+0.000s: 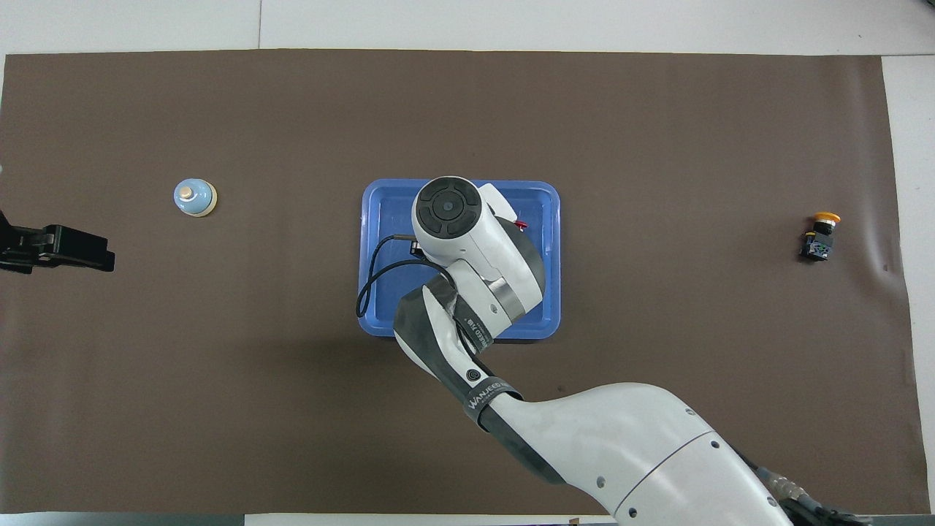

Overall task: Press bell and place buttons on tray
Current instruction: 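Place the green button in the tray beside the red one, then reach the right gripper to the yellow-capped button and grasp it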

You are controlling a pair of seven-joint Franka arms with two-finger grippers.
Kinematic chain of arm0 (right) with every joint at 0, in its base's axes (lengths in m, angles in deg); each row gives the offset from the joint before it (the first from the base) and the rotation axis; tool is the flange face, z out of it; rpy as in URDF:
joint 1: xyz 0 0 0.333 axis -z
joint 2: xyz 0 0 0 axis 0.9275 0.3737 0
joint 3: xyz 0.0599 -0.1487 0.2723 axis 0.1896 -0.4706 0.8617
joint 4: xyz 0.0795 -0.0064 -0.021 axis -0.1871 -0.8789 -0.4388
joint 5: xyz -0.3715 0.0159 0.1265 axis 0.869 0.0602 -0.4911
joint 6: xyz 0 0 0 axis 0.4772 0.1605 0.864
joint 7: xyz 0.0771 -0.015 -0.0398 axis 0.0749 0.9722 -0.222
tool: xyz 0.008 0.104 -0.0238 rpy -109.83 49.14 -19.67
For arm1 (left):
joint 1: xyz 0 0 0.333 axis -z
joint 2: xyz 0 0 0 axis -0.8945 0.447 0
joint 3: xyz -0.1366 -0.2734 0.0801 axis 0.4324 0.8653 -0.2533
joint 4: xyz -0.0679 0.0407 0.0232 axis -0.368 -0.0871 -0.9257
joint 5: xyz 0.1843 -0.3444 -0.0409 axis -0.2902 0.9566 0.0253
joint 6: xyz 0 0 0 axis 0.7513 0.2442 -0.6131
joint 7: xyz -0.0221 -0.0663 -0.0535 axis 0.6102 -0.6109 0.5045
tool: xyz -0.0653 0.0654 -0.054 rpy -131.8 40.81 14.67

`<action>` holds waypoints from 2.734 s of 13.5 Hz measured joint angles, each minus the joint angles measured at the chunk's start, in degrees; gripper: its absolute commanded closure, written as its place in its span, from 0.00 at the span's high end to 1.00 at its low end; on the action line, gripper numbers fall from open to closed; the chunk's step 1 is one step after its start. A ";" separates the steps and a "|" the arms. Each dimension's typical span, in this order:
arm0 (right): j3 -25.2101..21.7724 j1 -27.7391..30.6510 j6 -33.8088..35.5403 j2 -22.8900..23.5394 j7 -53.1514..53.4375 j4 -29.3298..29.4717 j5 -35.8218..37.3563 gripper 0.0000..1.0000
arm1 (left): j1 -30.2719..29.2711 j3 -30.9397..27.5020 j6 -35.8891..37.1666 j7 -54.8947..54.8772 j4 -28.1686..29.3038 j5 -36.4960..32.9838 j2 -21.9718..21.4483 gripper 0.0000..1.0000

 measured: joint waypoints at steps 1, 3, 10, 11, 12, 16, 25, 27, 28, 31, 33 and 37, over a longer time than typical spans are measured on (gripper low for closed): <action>-0.22 0.04 1.91 -0.21 0.76 0.65 0.00 1.00 | 0.00 0.00 0.00 0.00 0.00 0.00 0.00 1.00; -1.73 0.77 5.97 -1.78 1.34 2.61 0.00 1.00 | 0.00 0.00 0.00 0.00 0.00 0.00 0.00 1.00; -6.57 15.58 11.87 -11.57 -10.07 3.03 0.05 1.00 | 0.00 0.00 0.00 0.00 0.00 0.00 0.00 1.00; -6.62 18.84 12.63 -12.13 -14.03 2.92 0.05 1.00 | 0.00 0.00 0.00 0.00 0.00 0.00 0.00 1.00; -6.65 22.14 12.92 -12.36 -17.90 2.74 0.05 1.00 | 0.00 0.00 0.00 0.00 0.00 0.00 0.00 1.00; -6.68 33.01 12.39 -12.78 -32.80 -1.03 0.04 1.00 | 0.00 0.00 0.00 0.00 0.00 0.00 0.00 1.00; -6.70 46.63 -9.68 -14.98 -48.61 -21.65 0.04 1.00 | 0.00 0.00 0.00 0.00 0.00 0.00 0.00 1.00; -6.68 47.33 -12.82 -14.99 -49.19 -24.30 0.04 1.00 | 0.00 0.00 0.00 0.00 0.00 0.00 0.00 1.00; -6.67 47.55 -14.09 -15.01 -49.22 -25.28 0.04 0.68 | 0.00 0.00 0.00 0.00 0.00 0.00 0.00 1.00; -6.66 47.75 -15.42 -15.06 -49.72 -26.95 0.04 0.00 | 0.00 0.00 0.00 0.00 0.00 0.00 0.00 1.00; -6.52 47.74 -15.39 -15.38 -50.65 -27.14 0.03 0.00 | 0.00 0.00 0.00 0.00 0.00 0.00 0.00 1.00; -5.96 47.42 -13.99 -15.91 -52.48 -26.69 0.04 0.00 | 0.00 0.00 0.00 0.00 0.00 0.00 0.00 1.00</action>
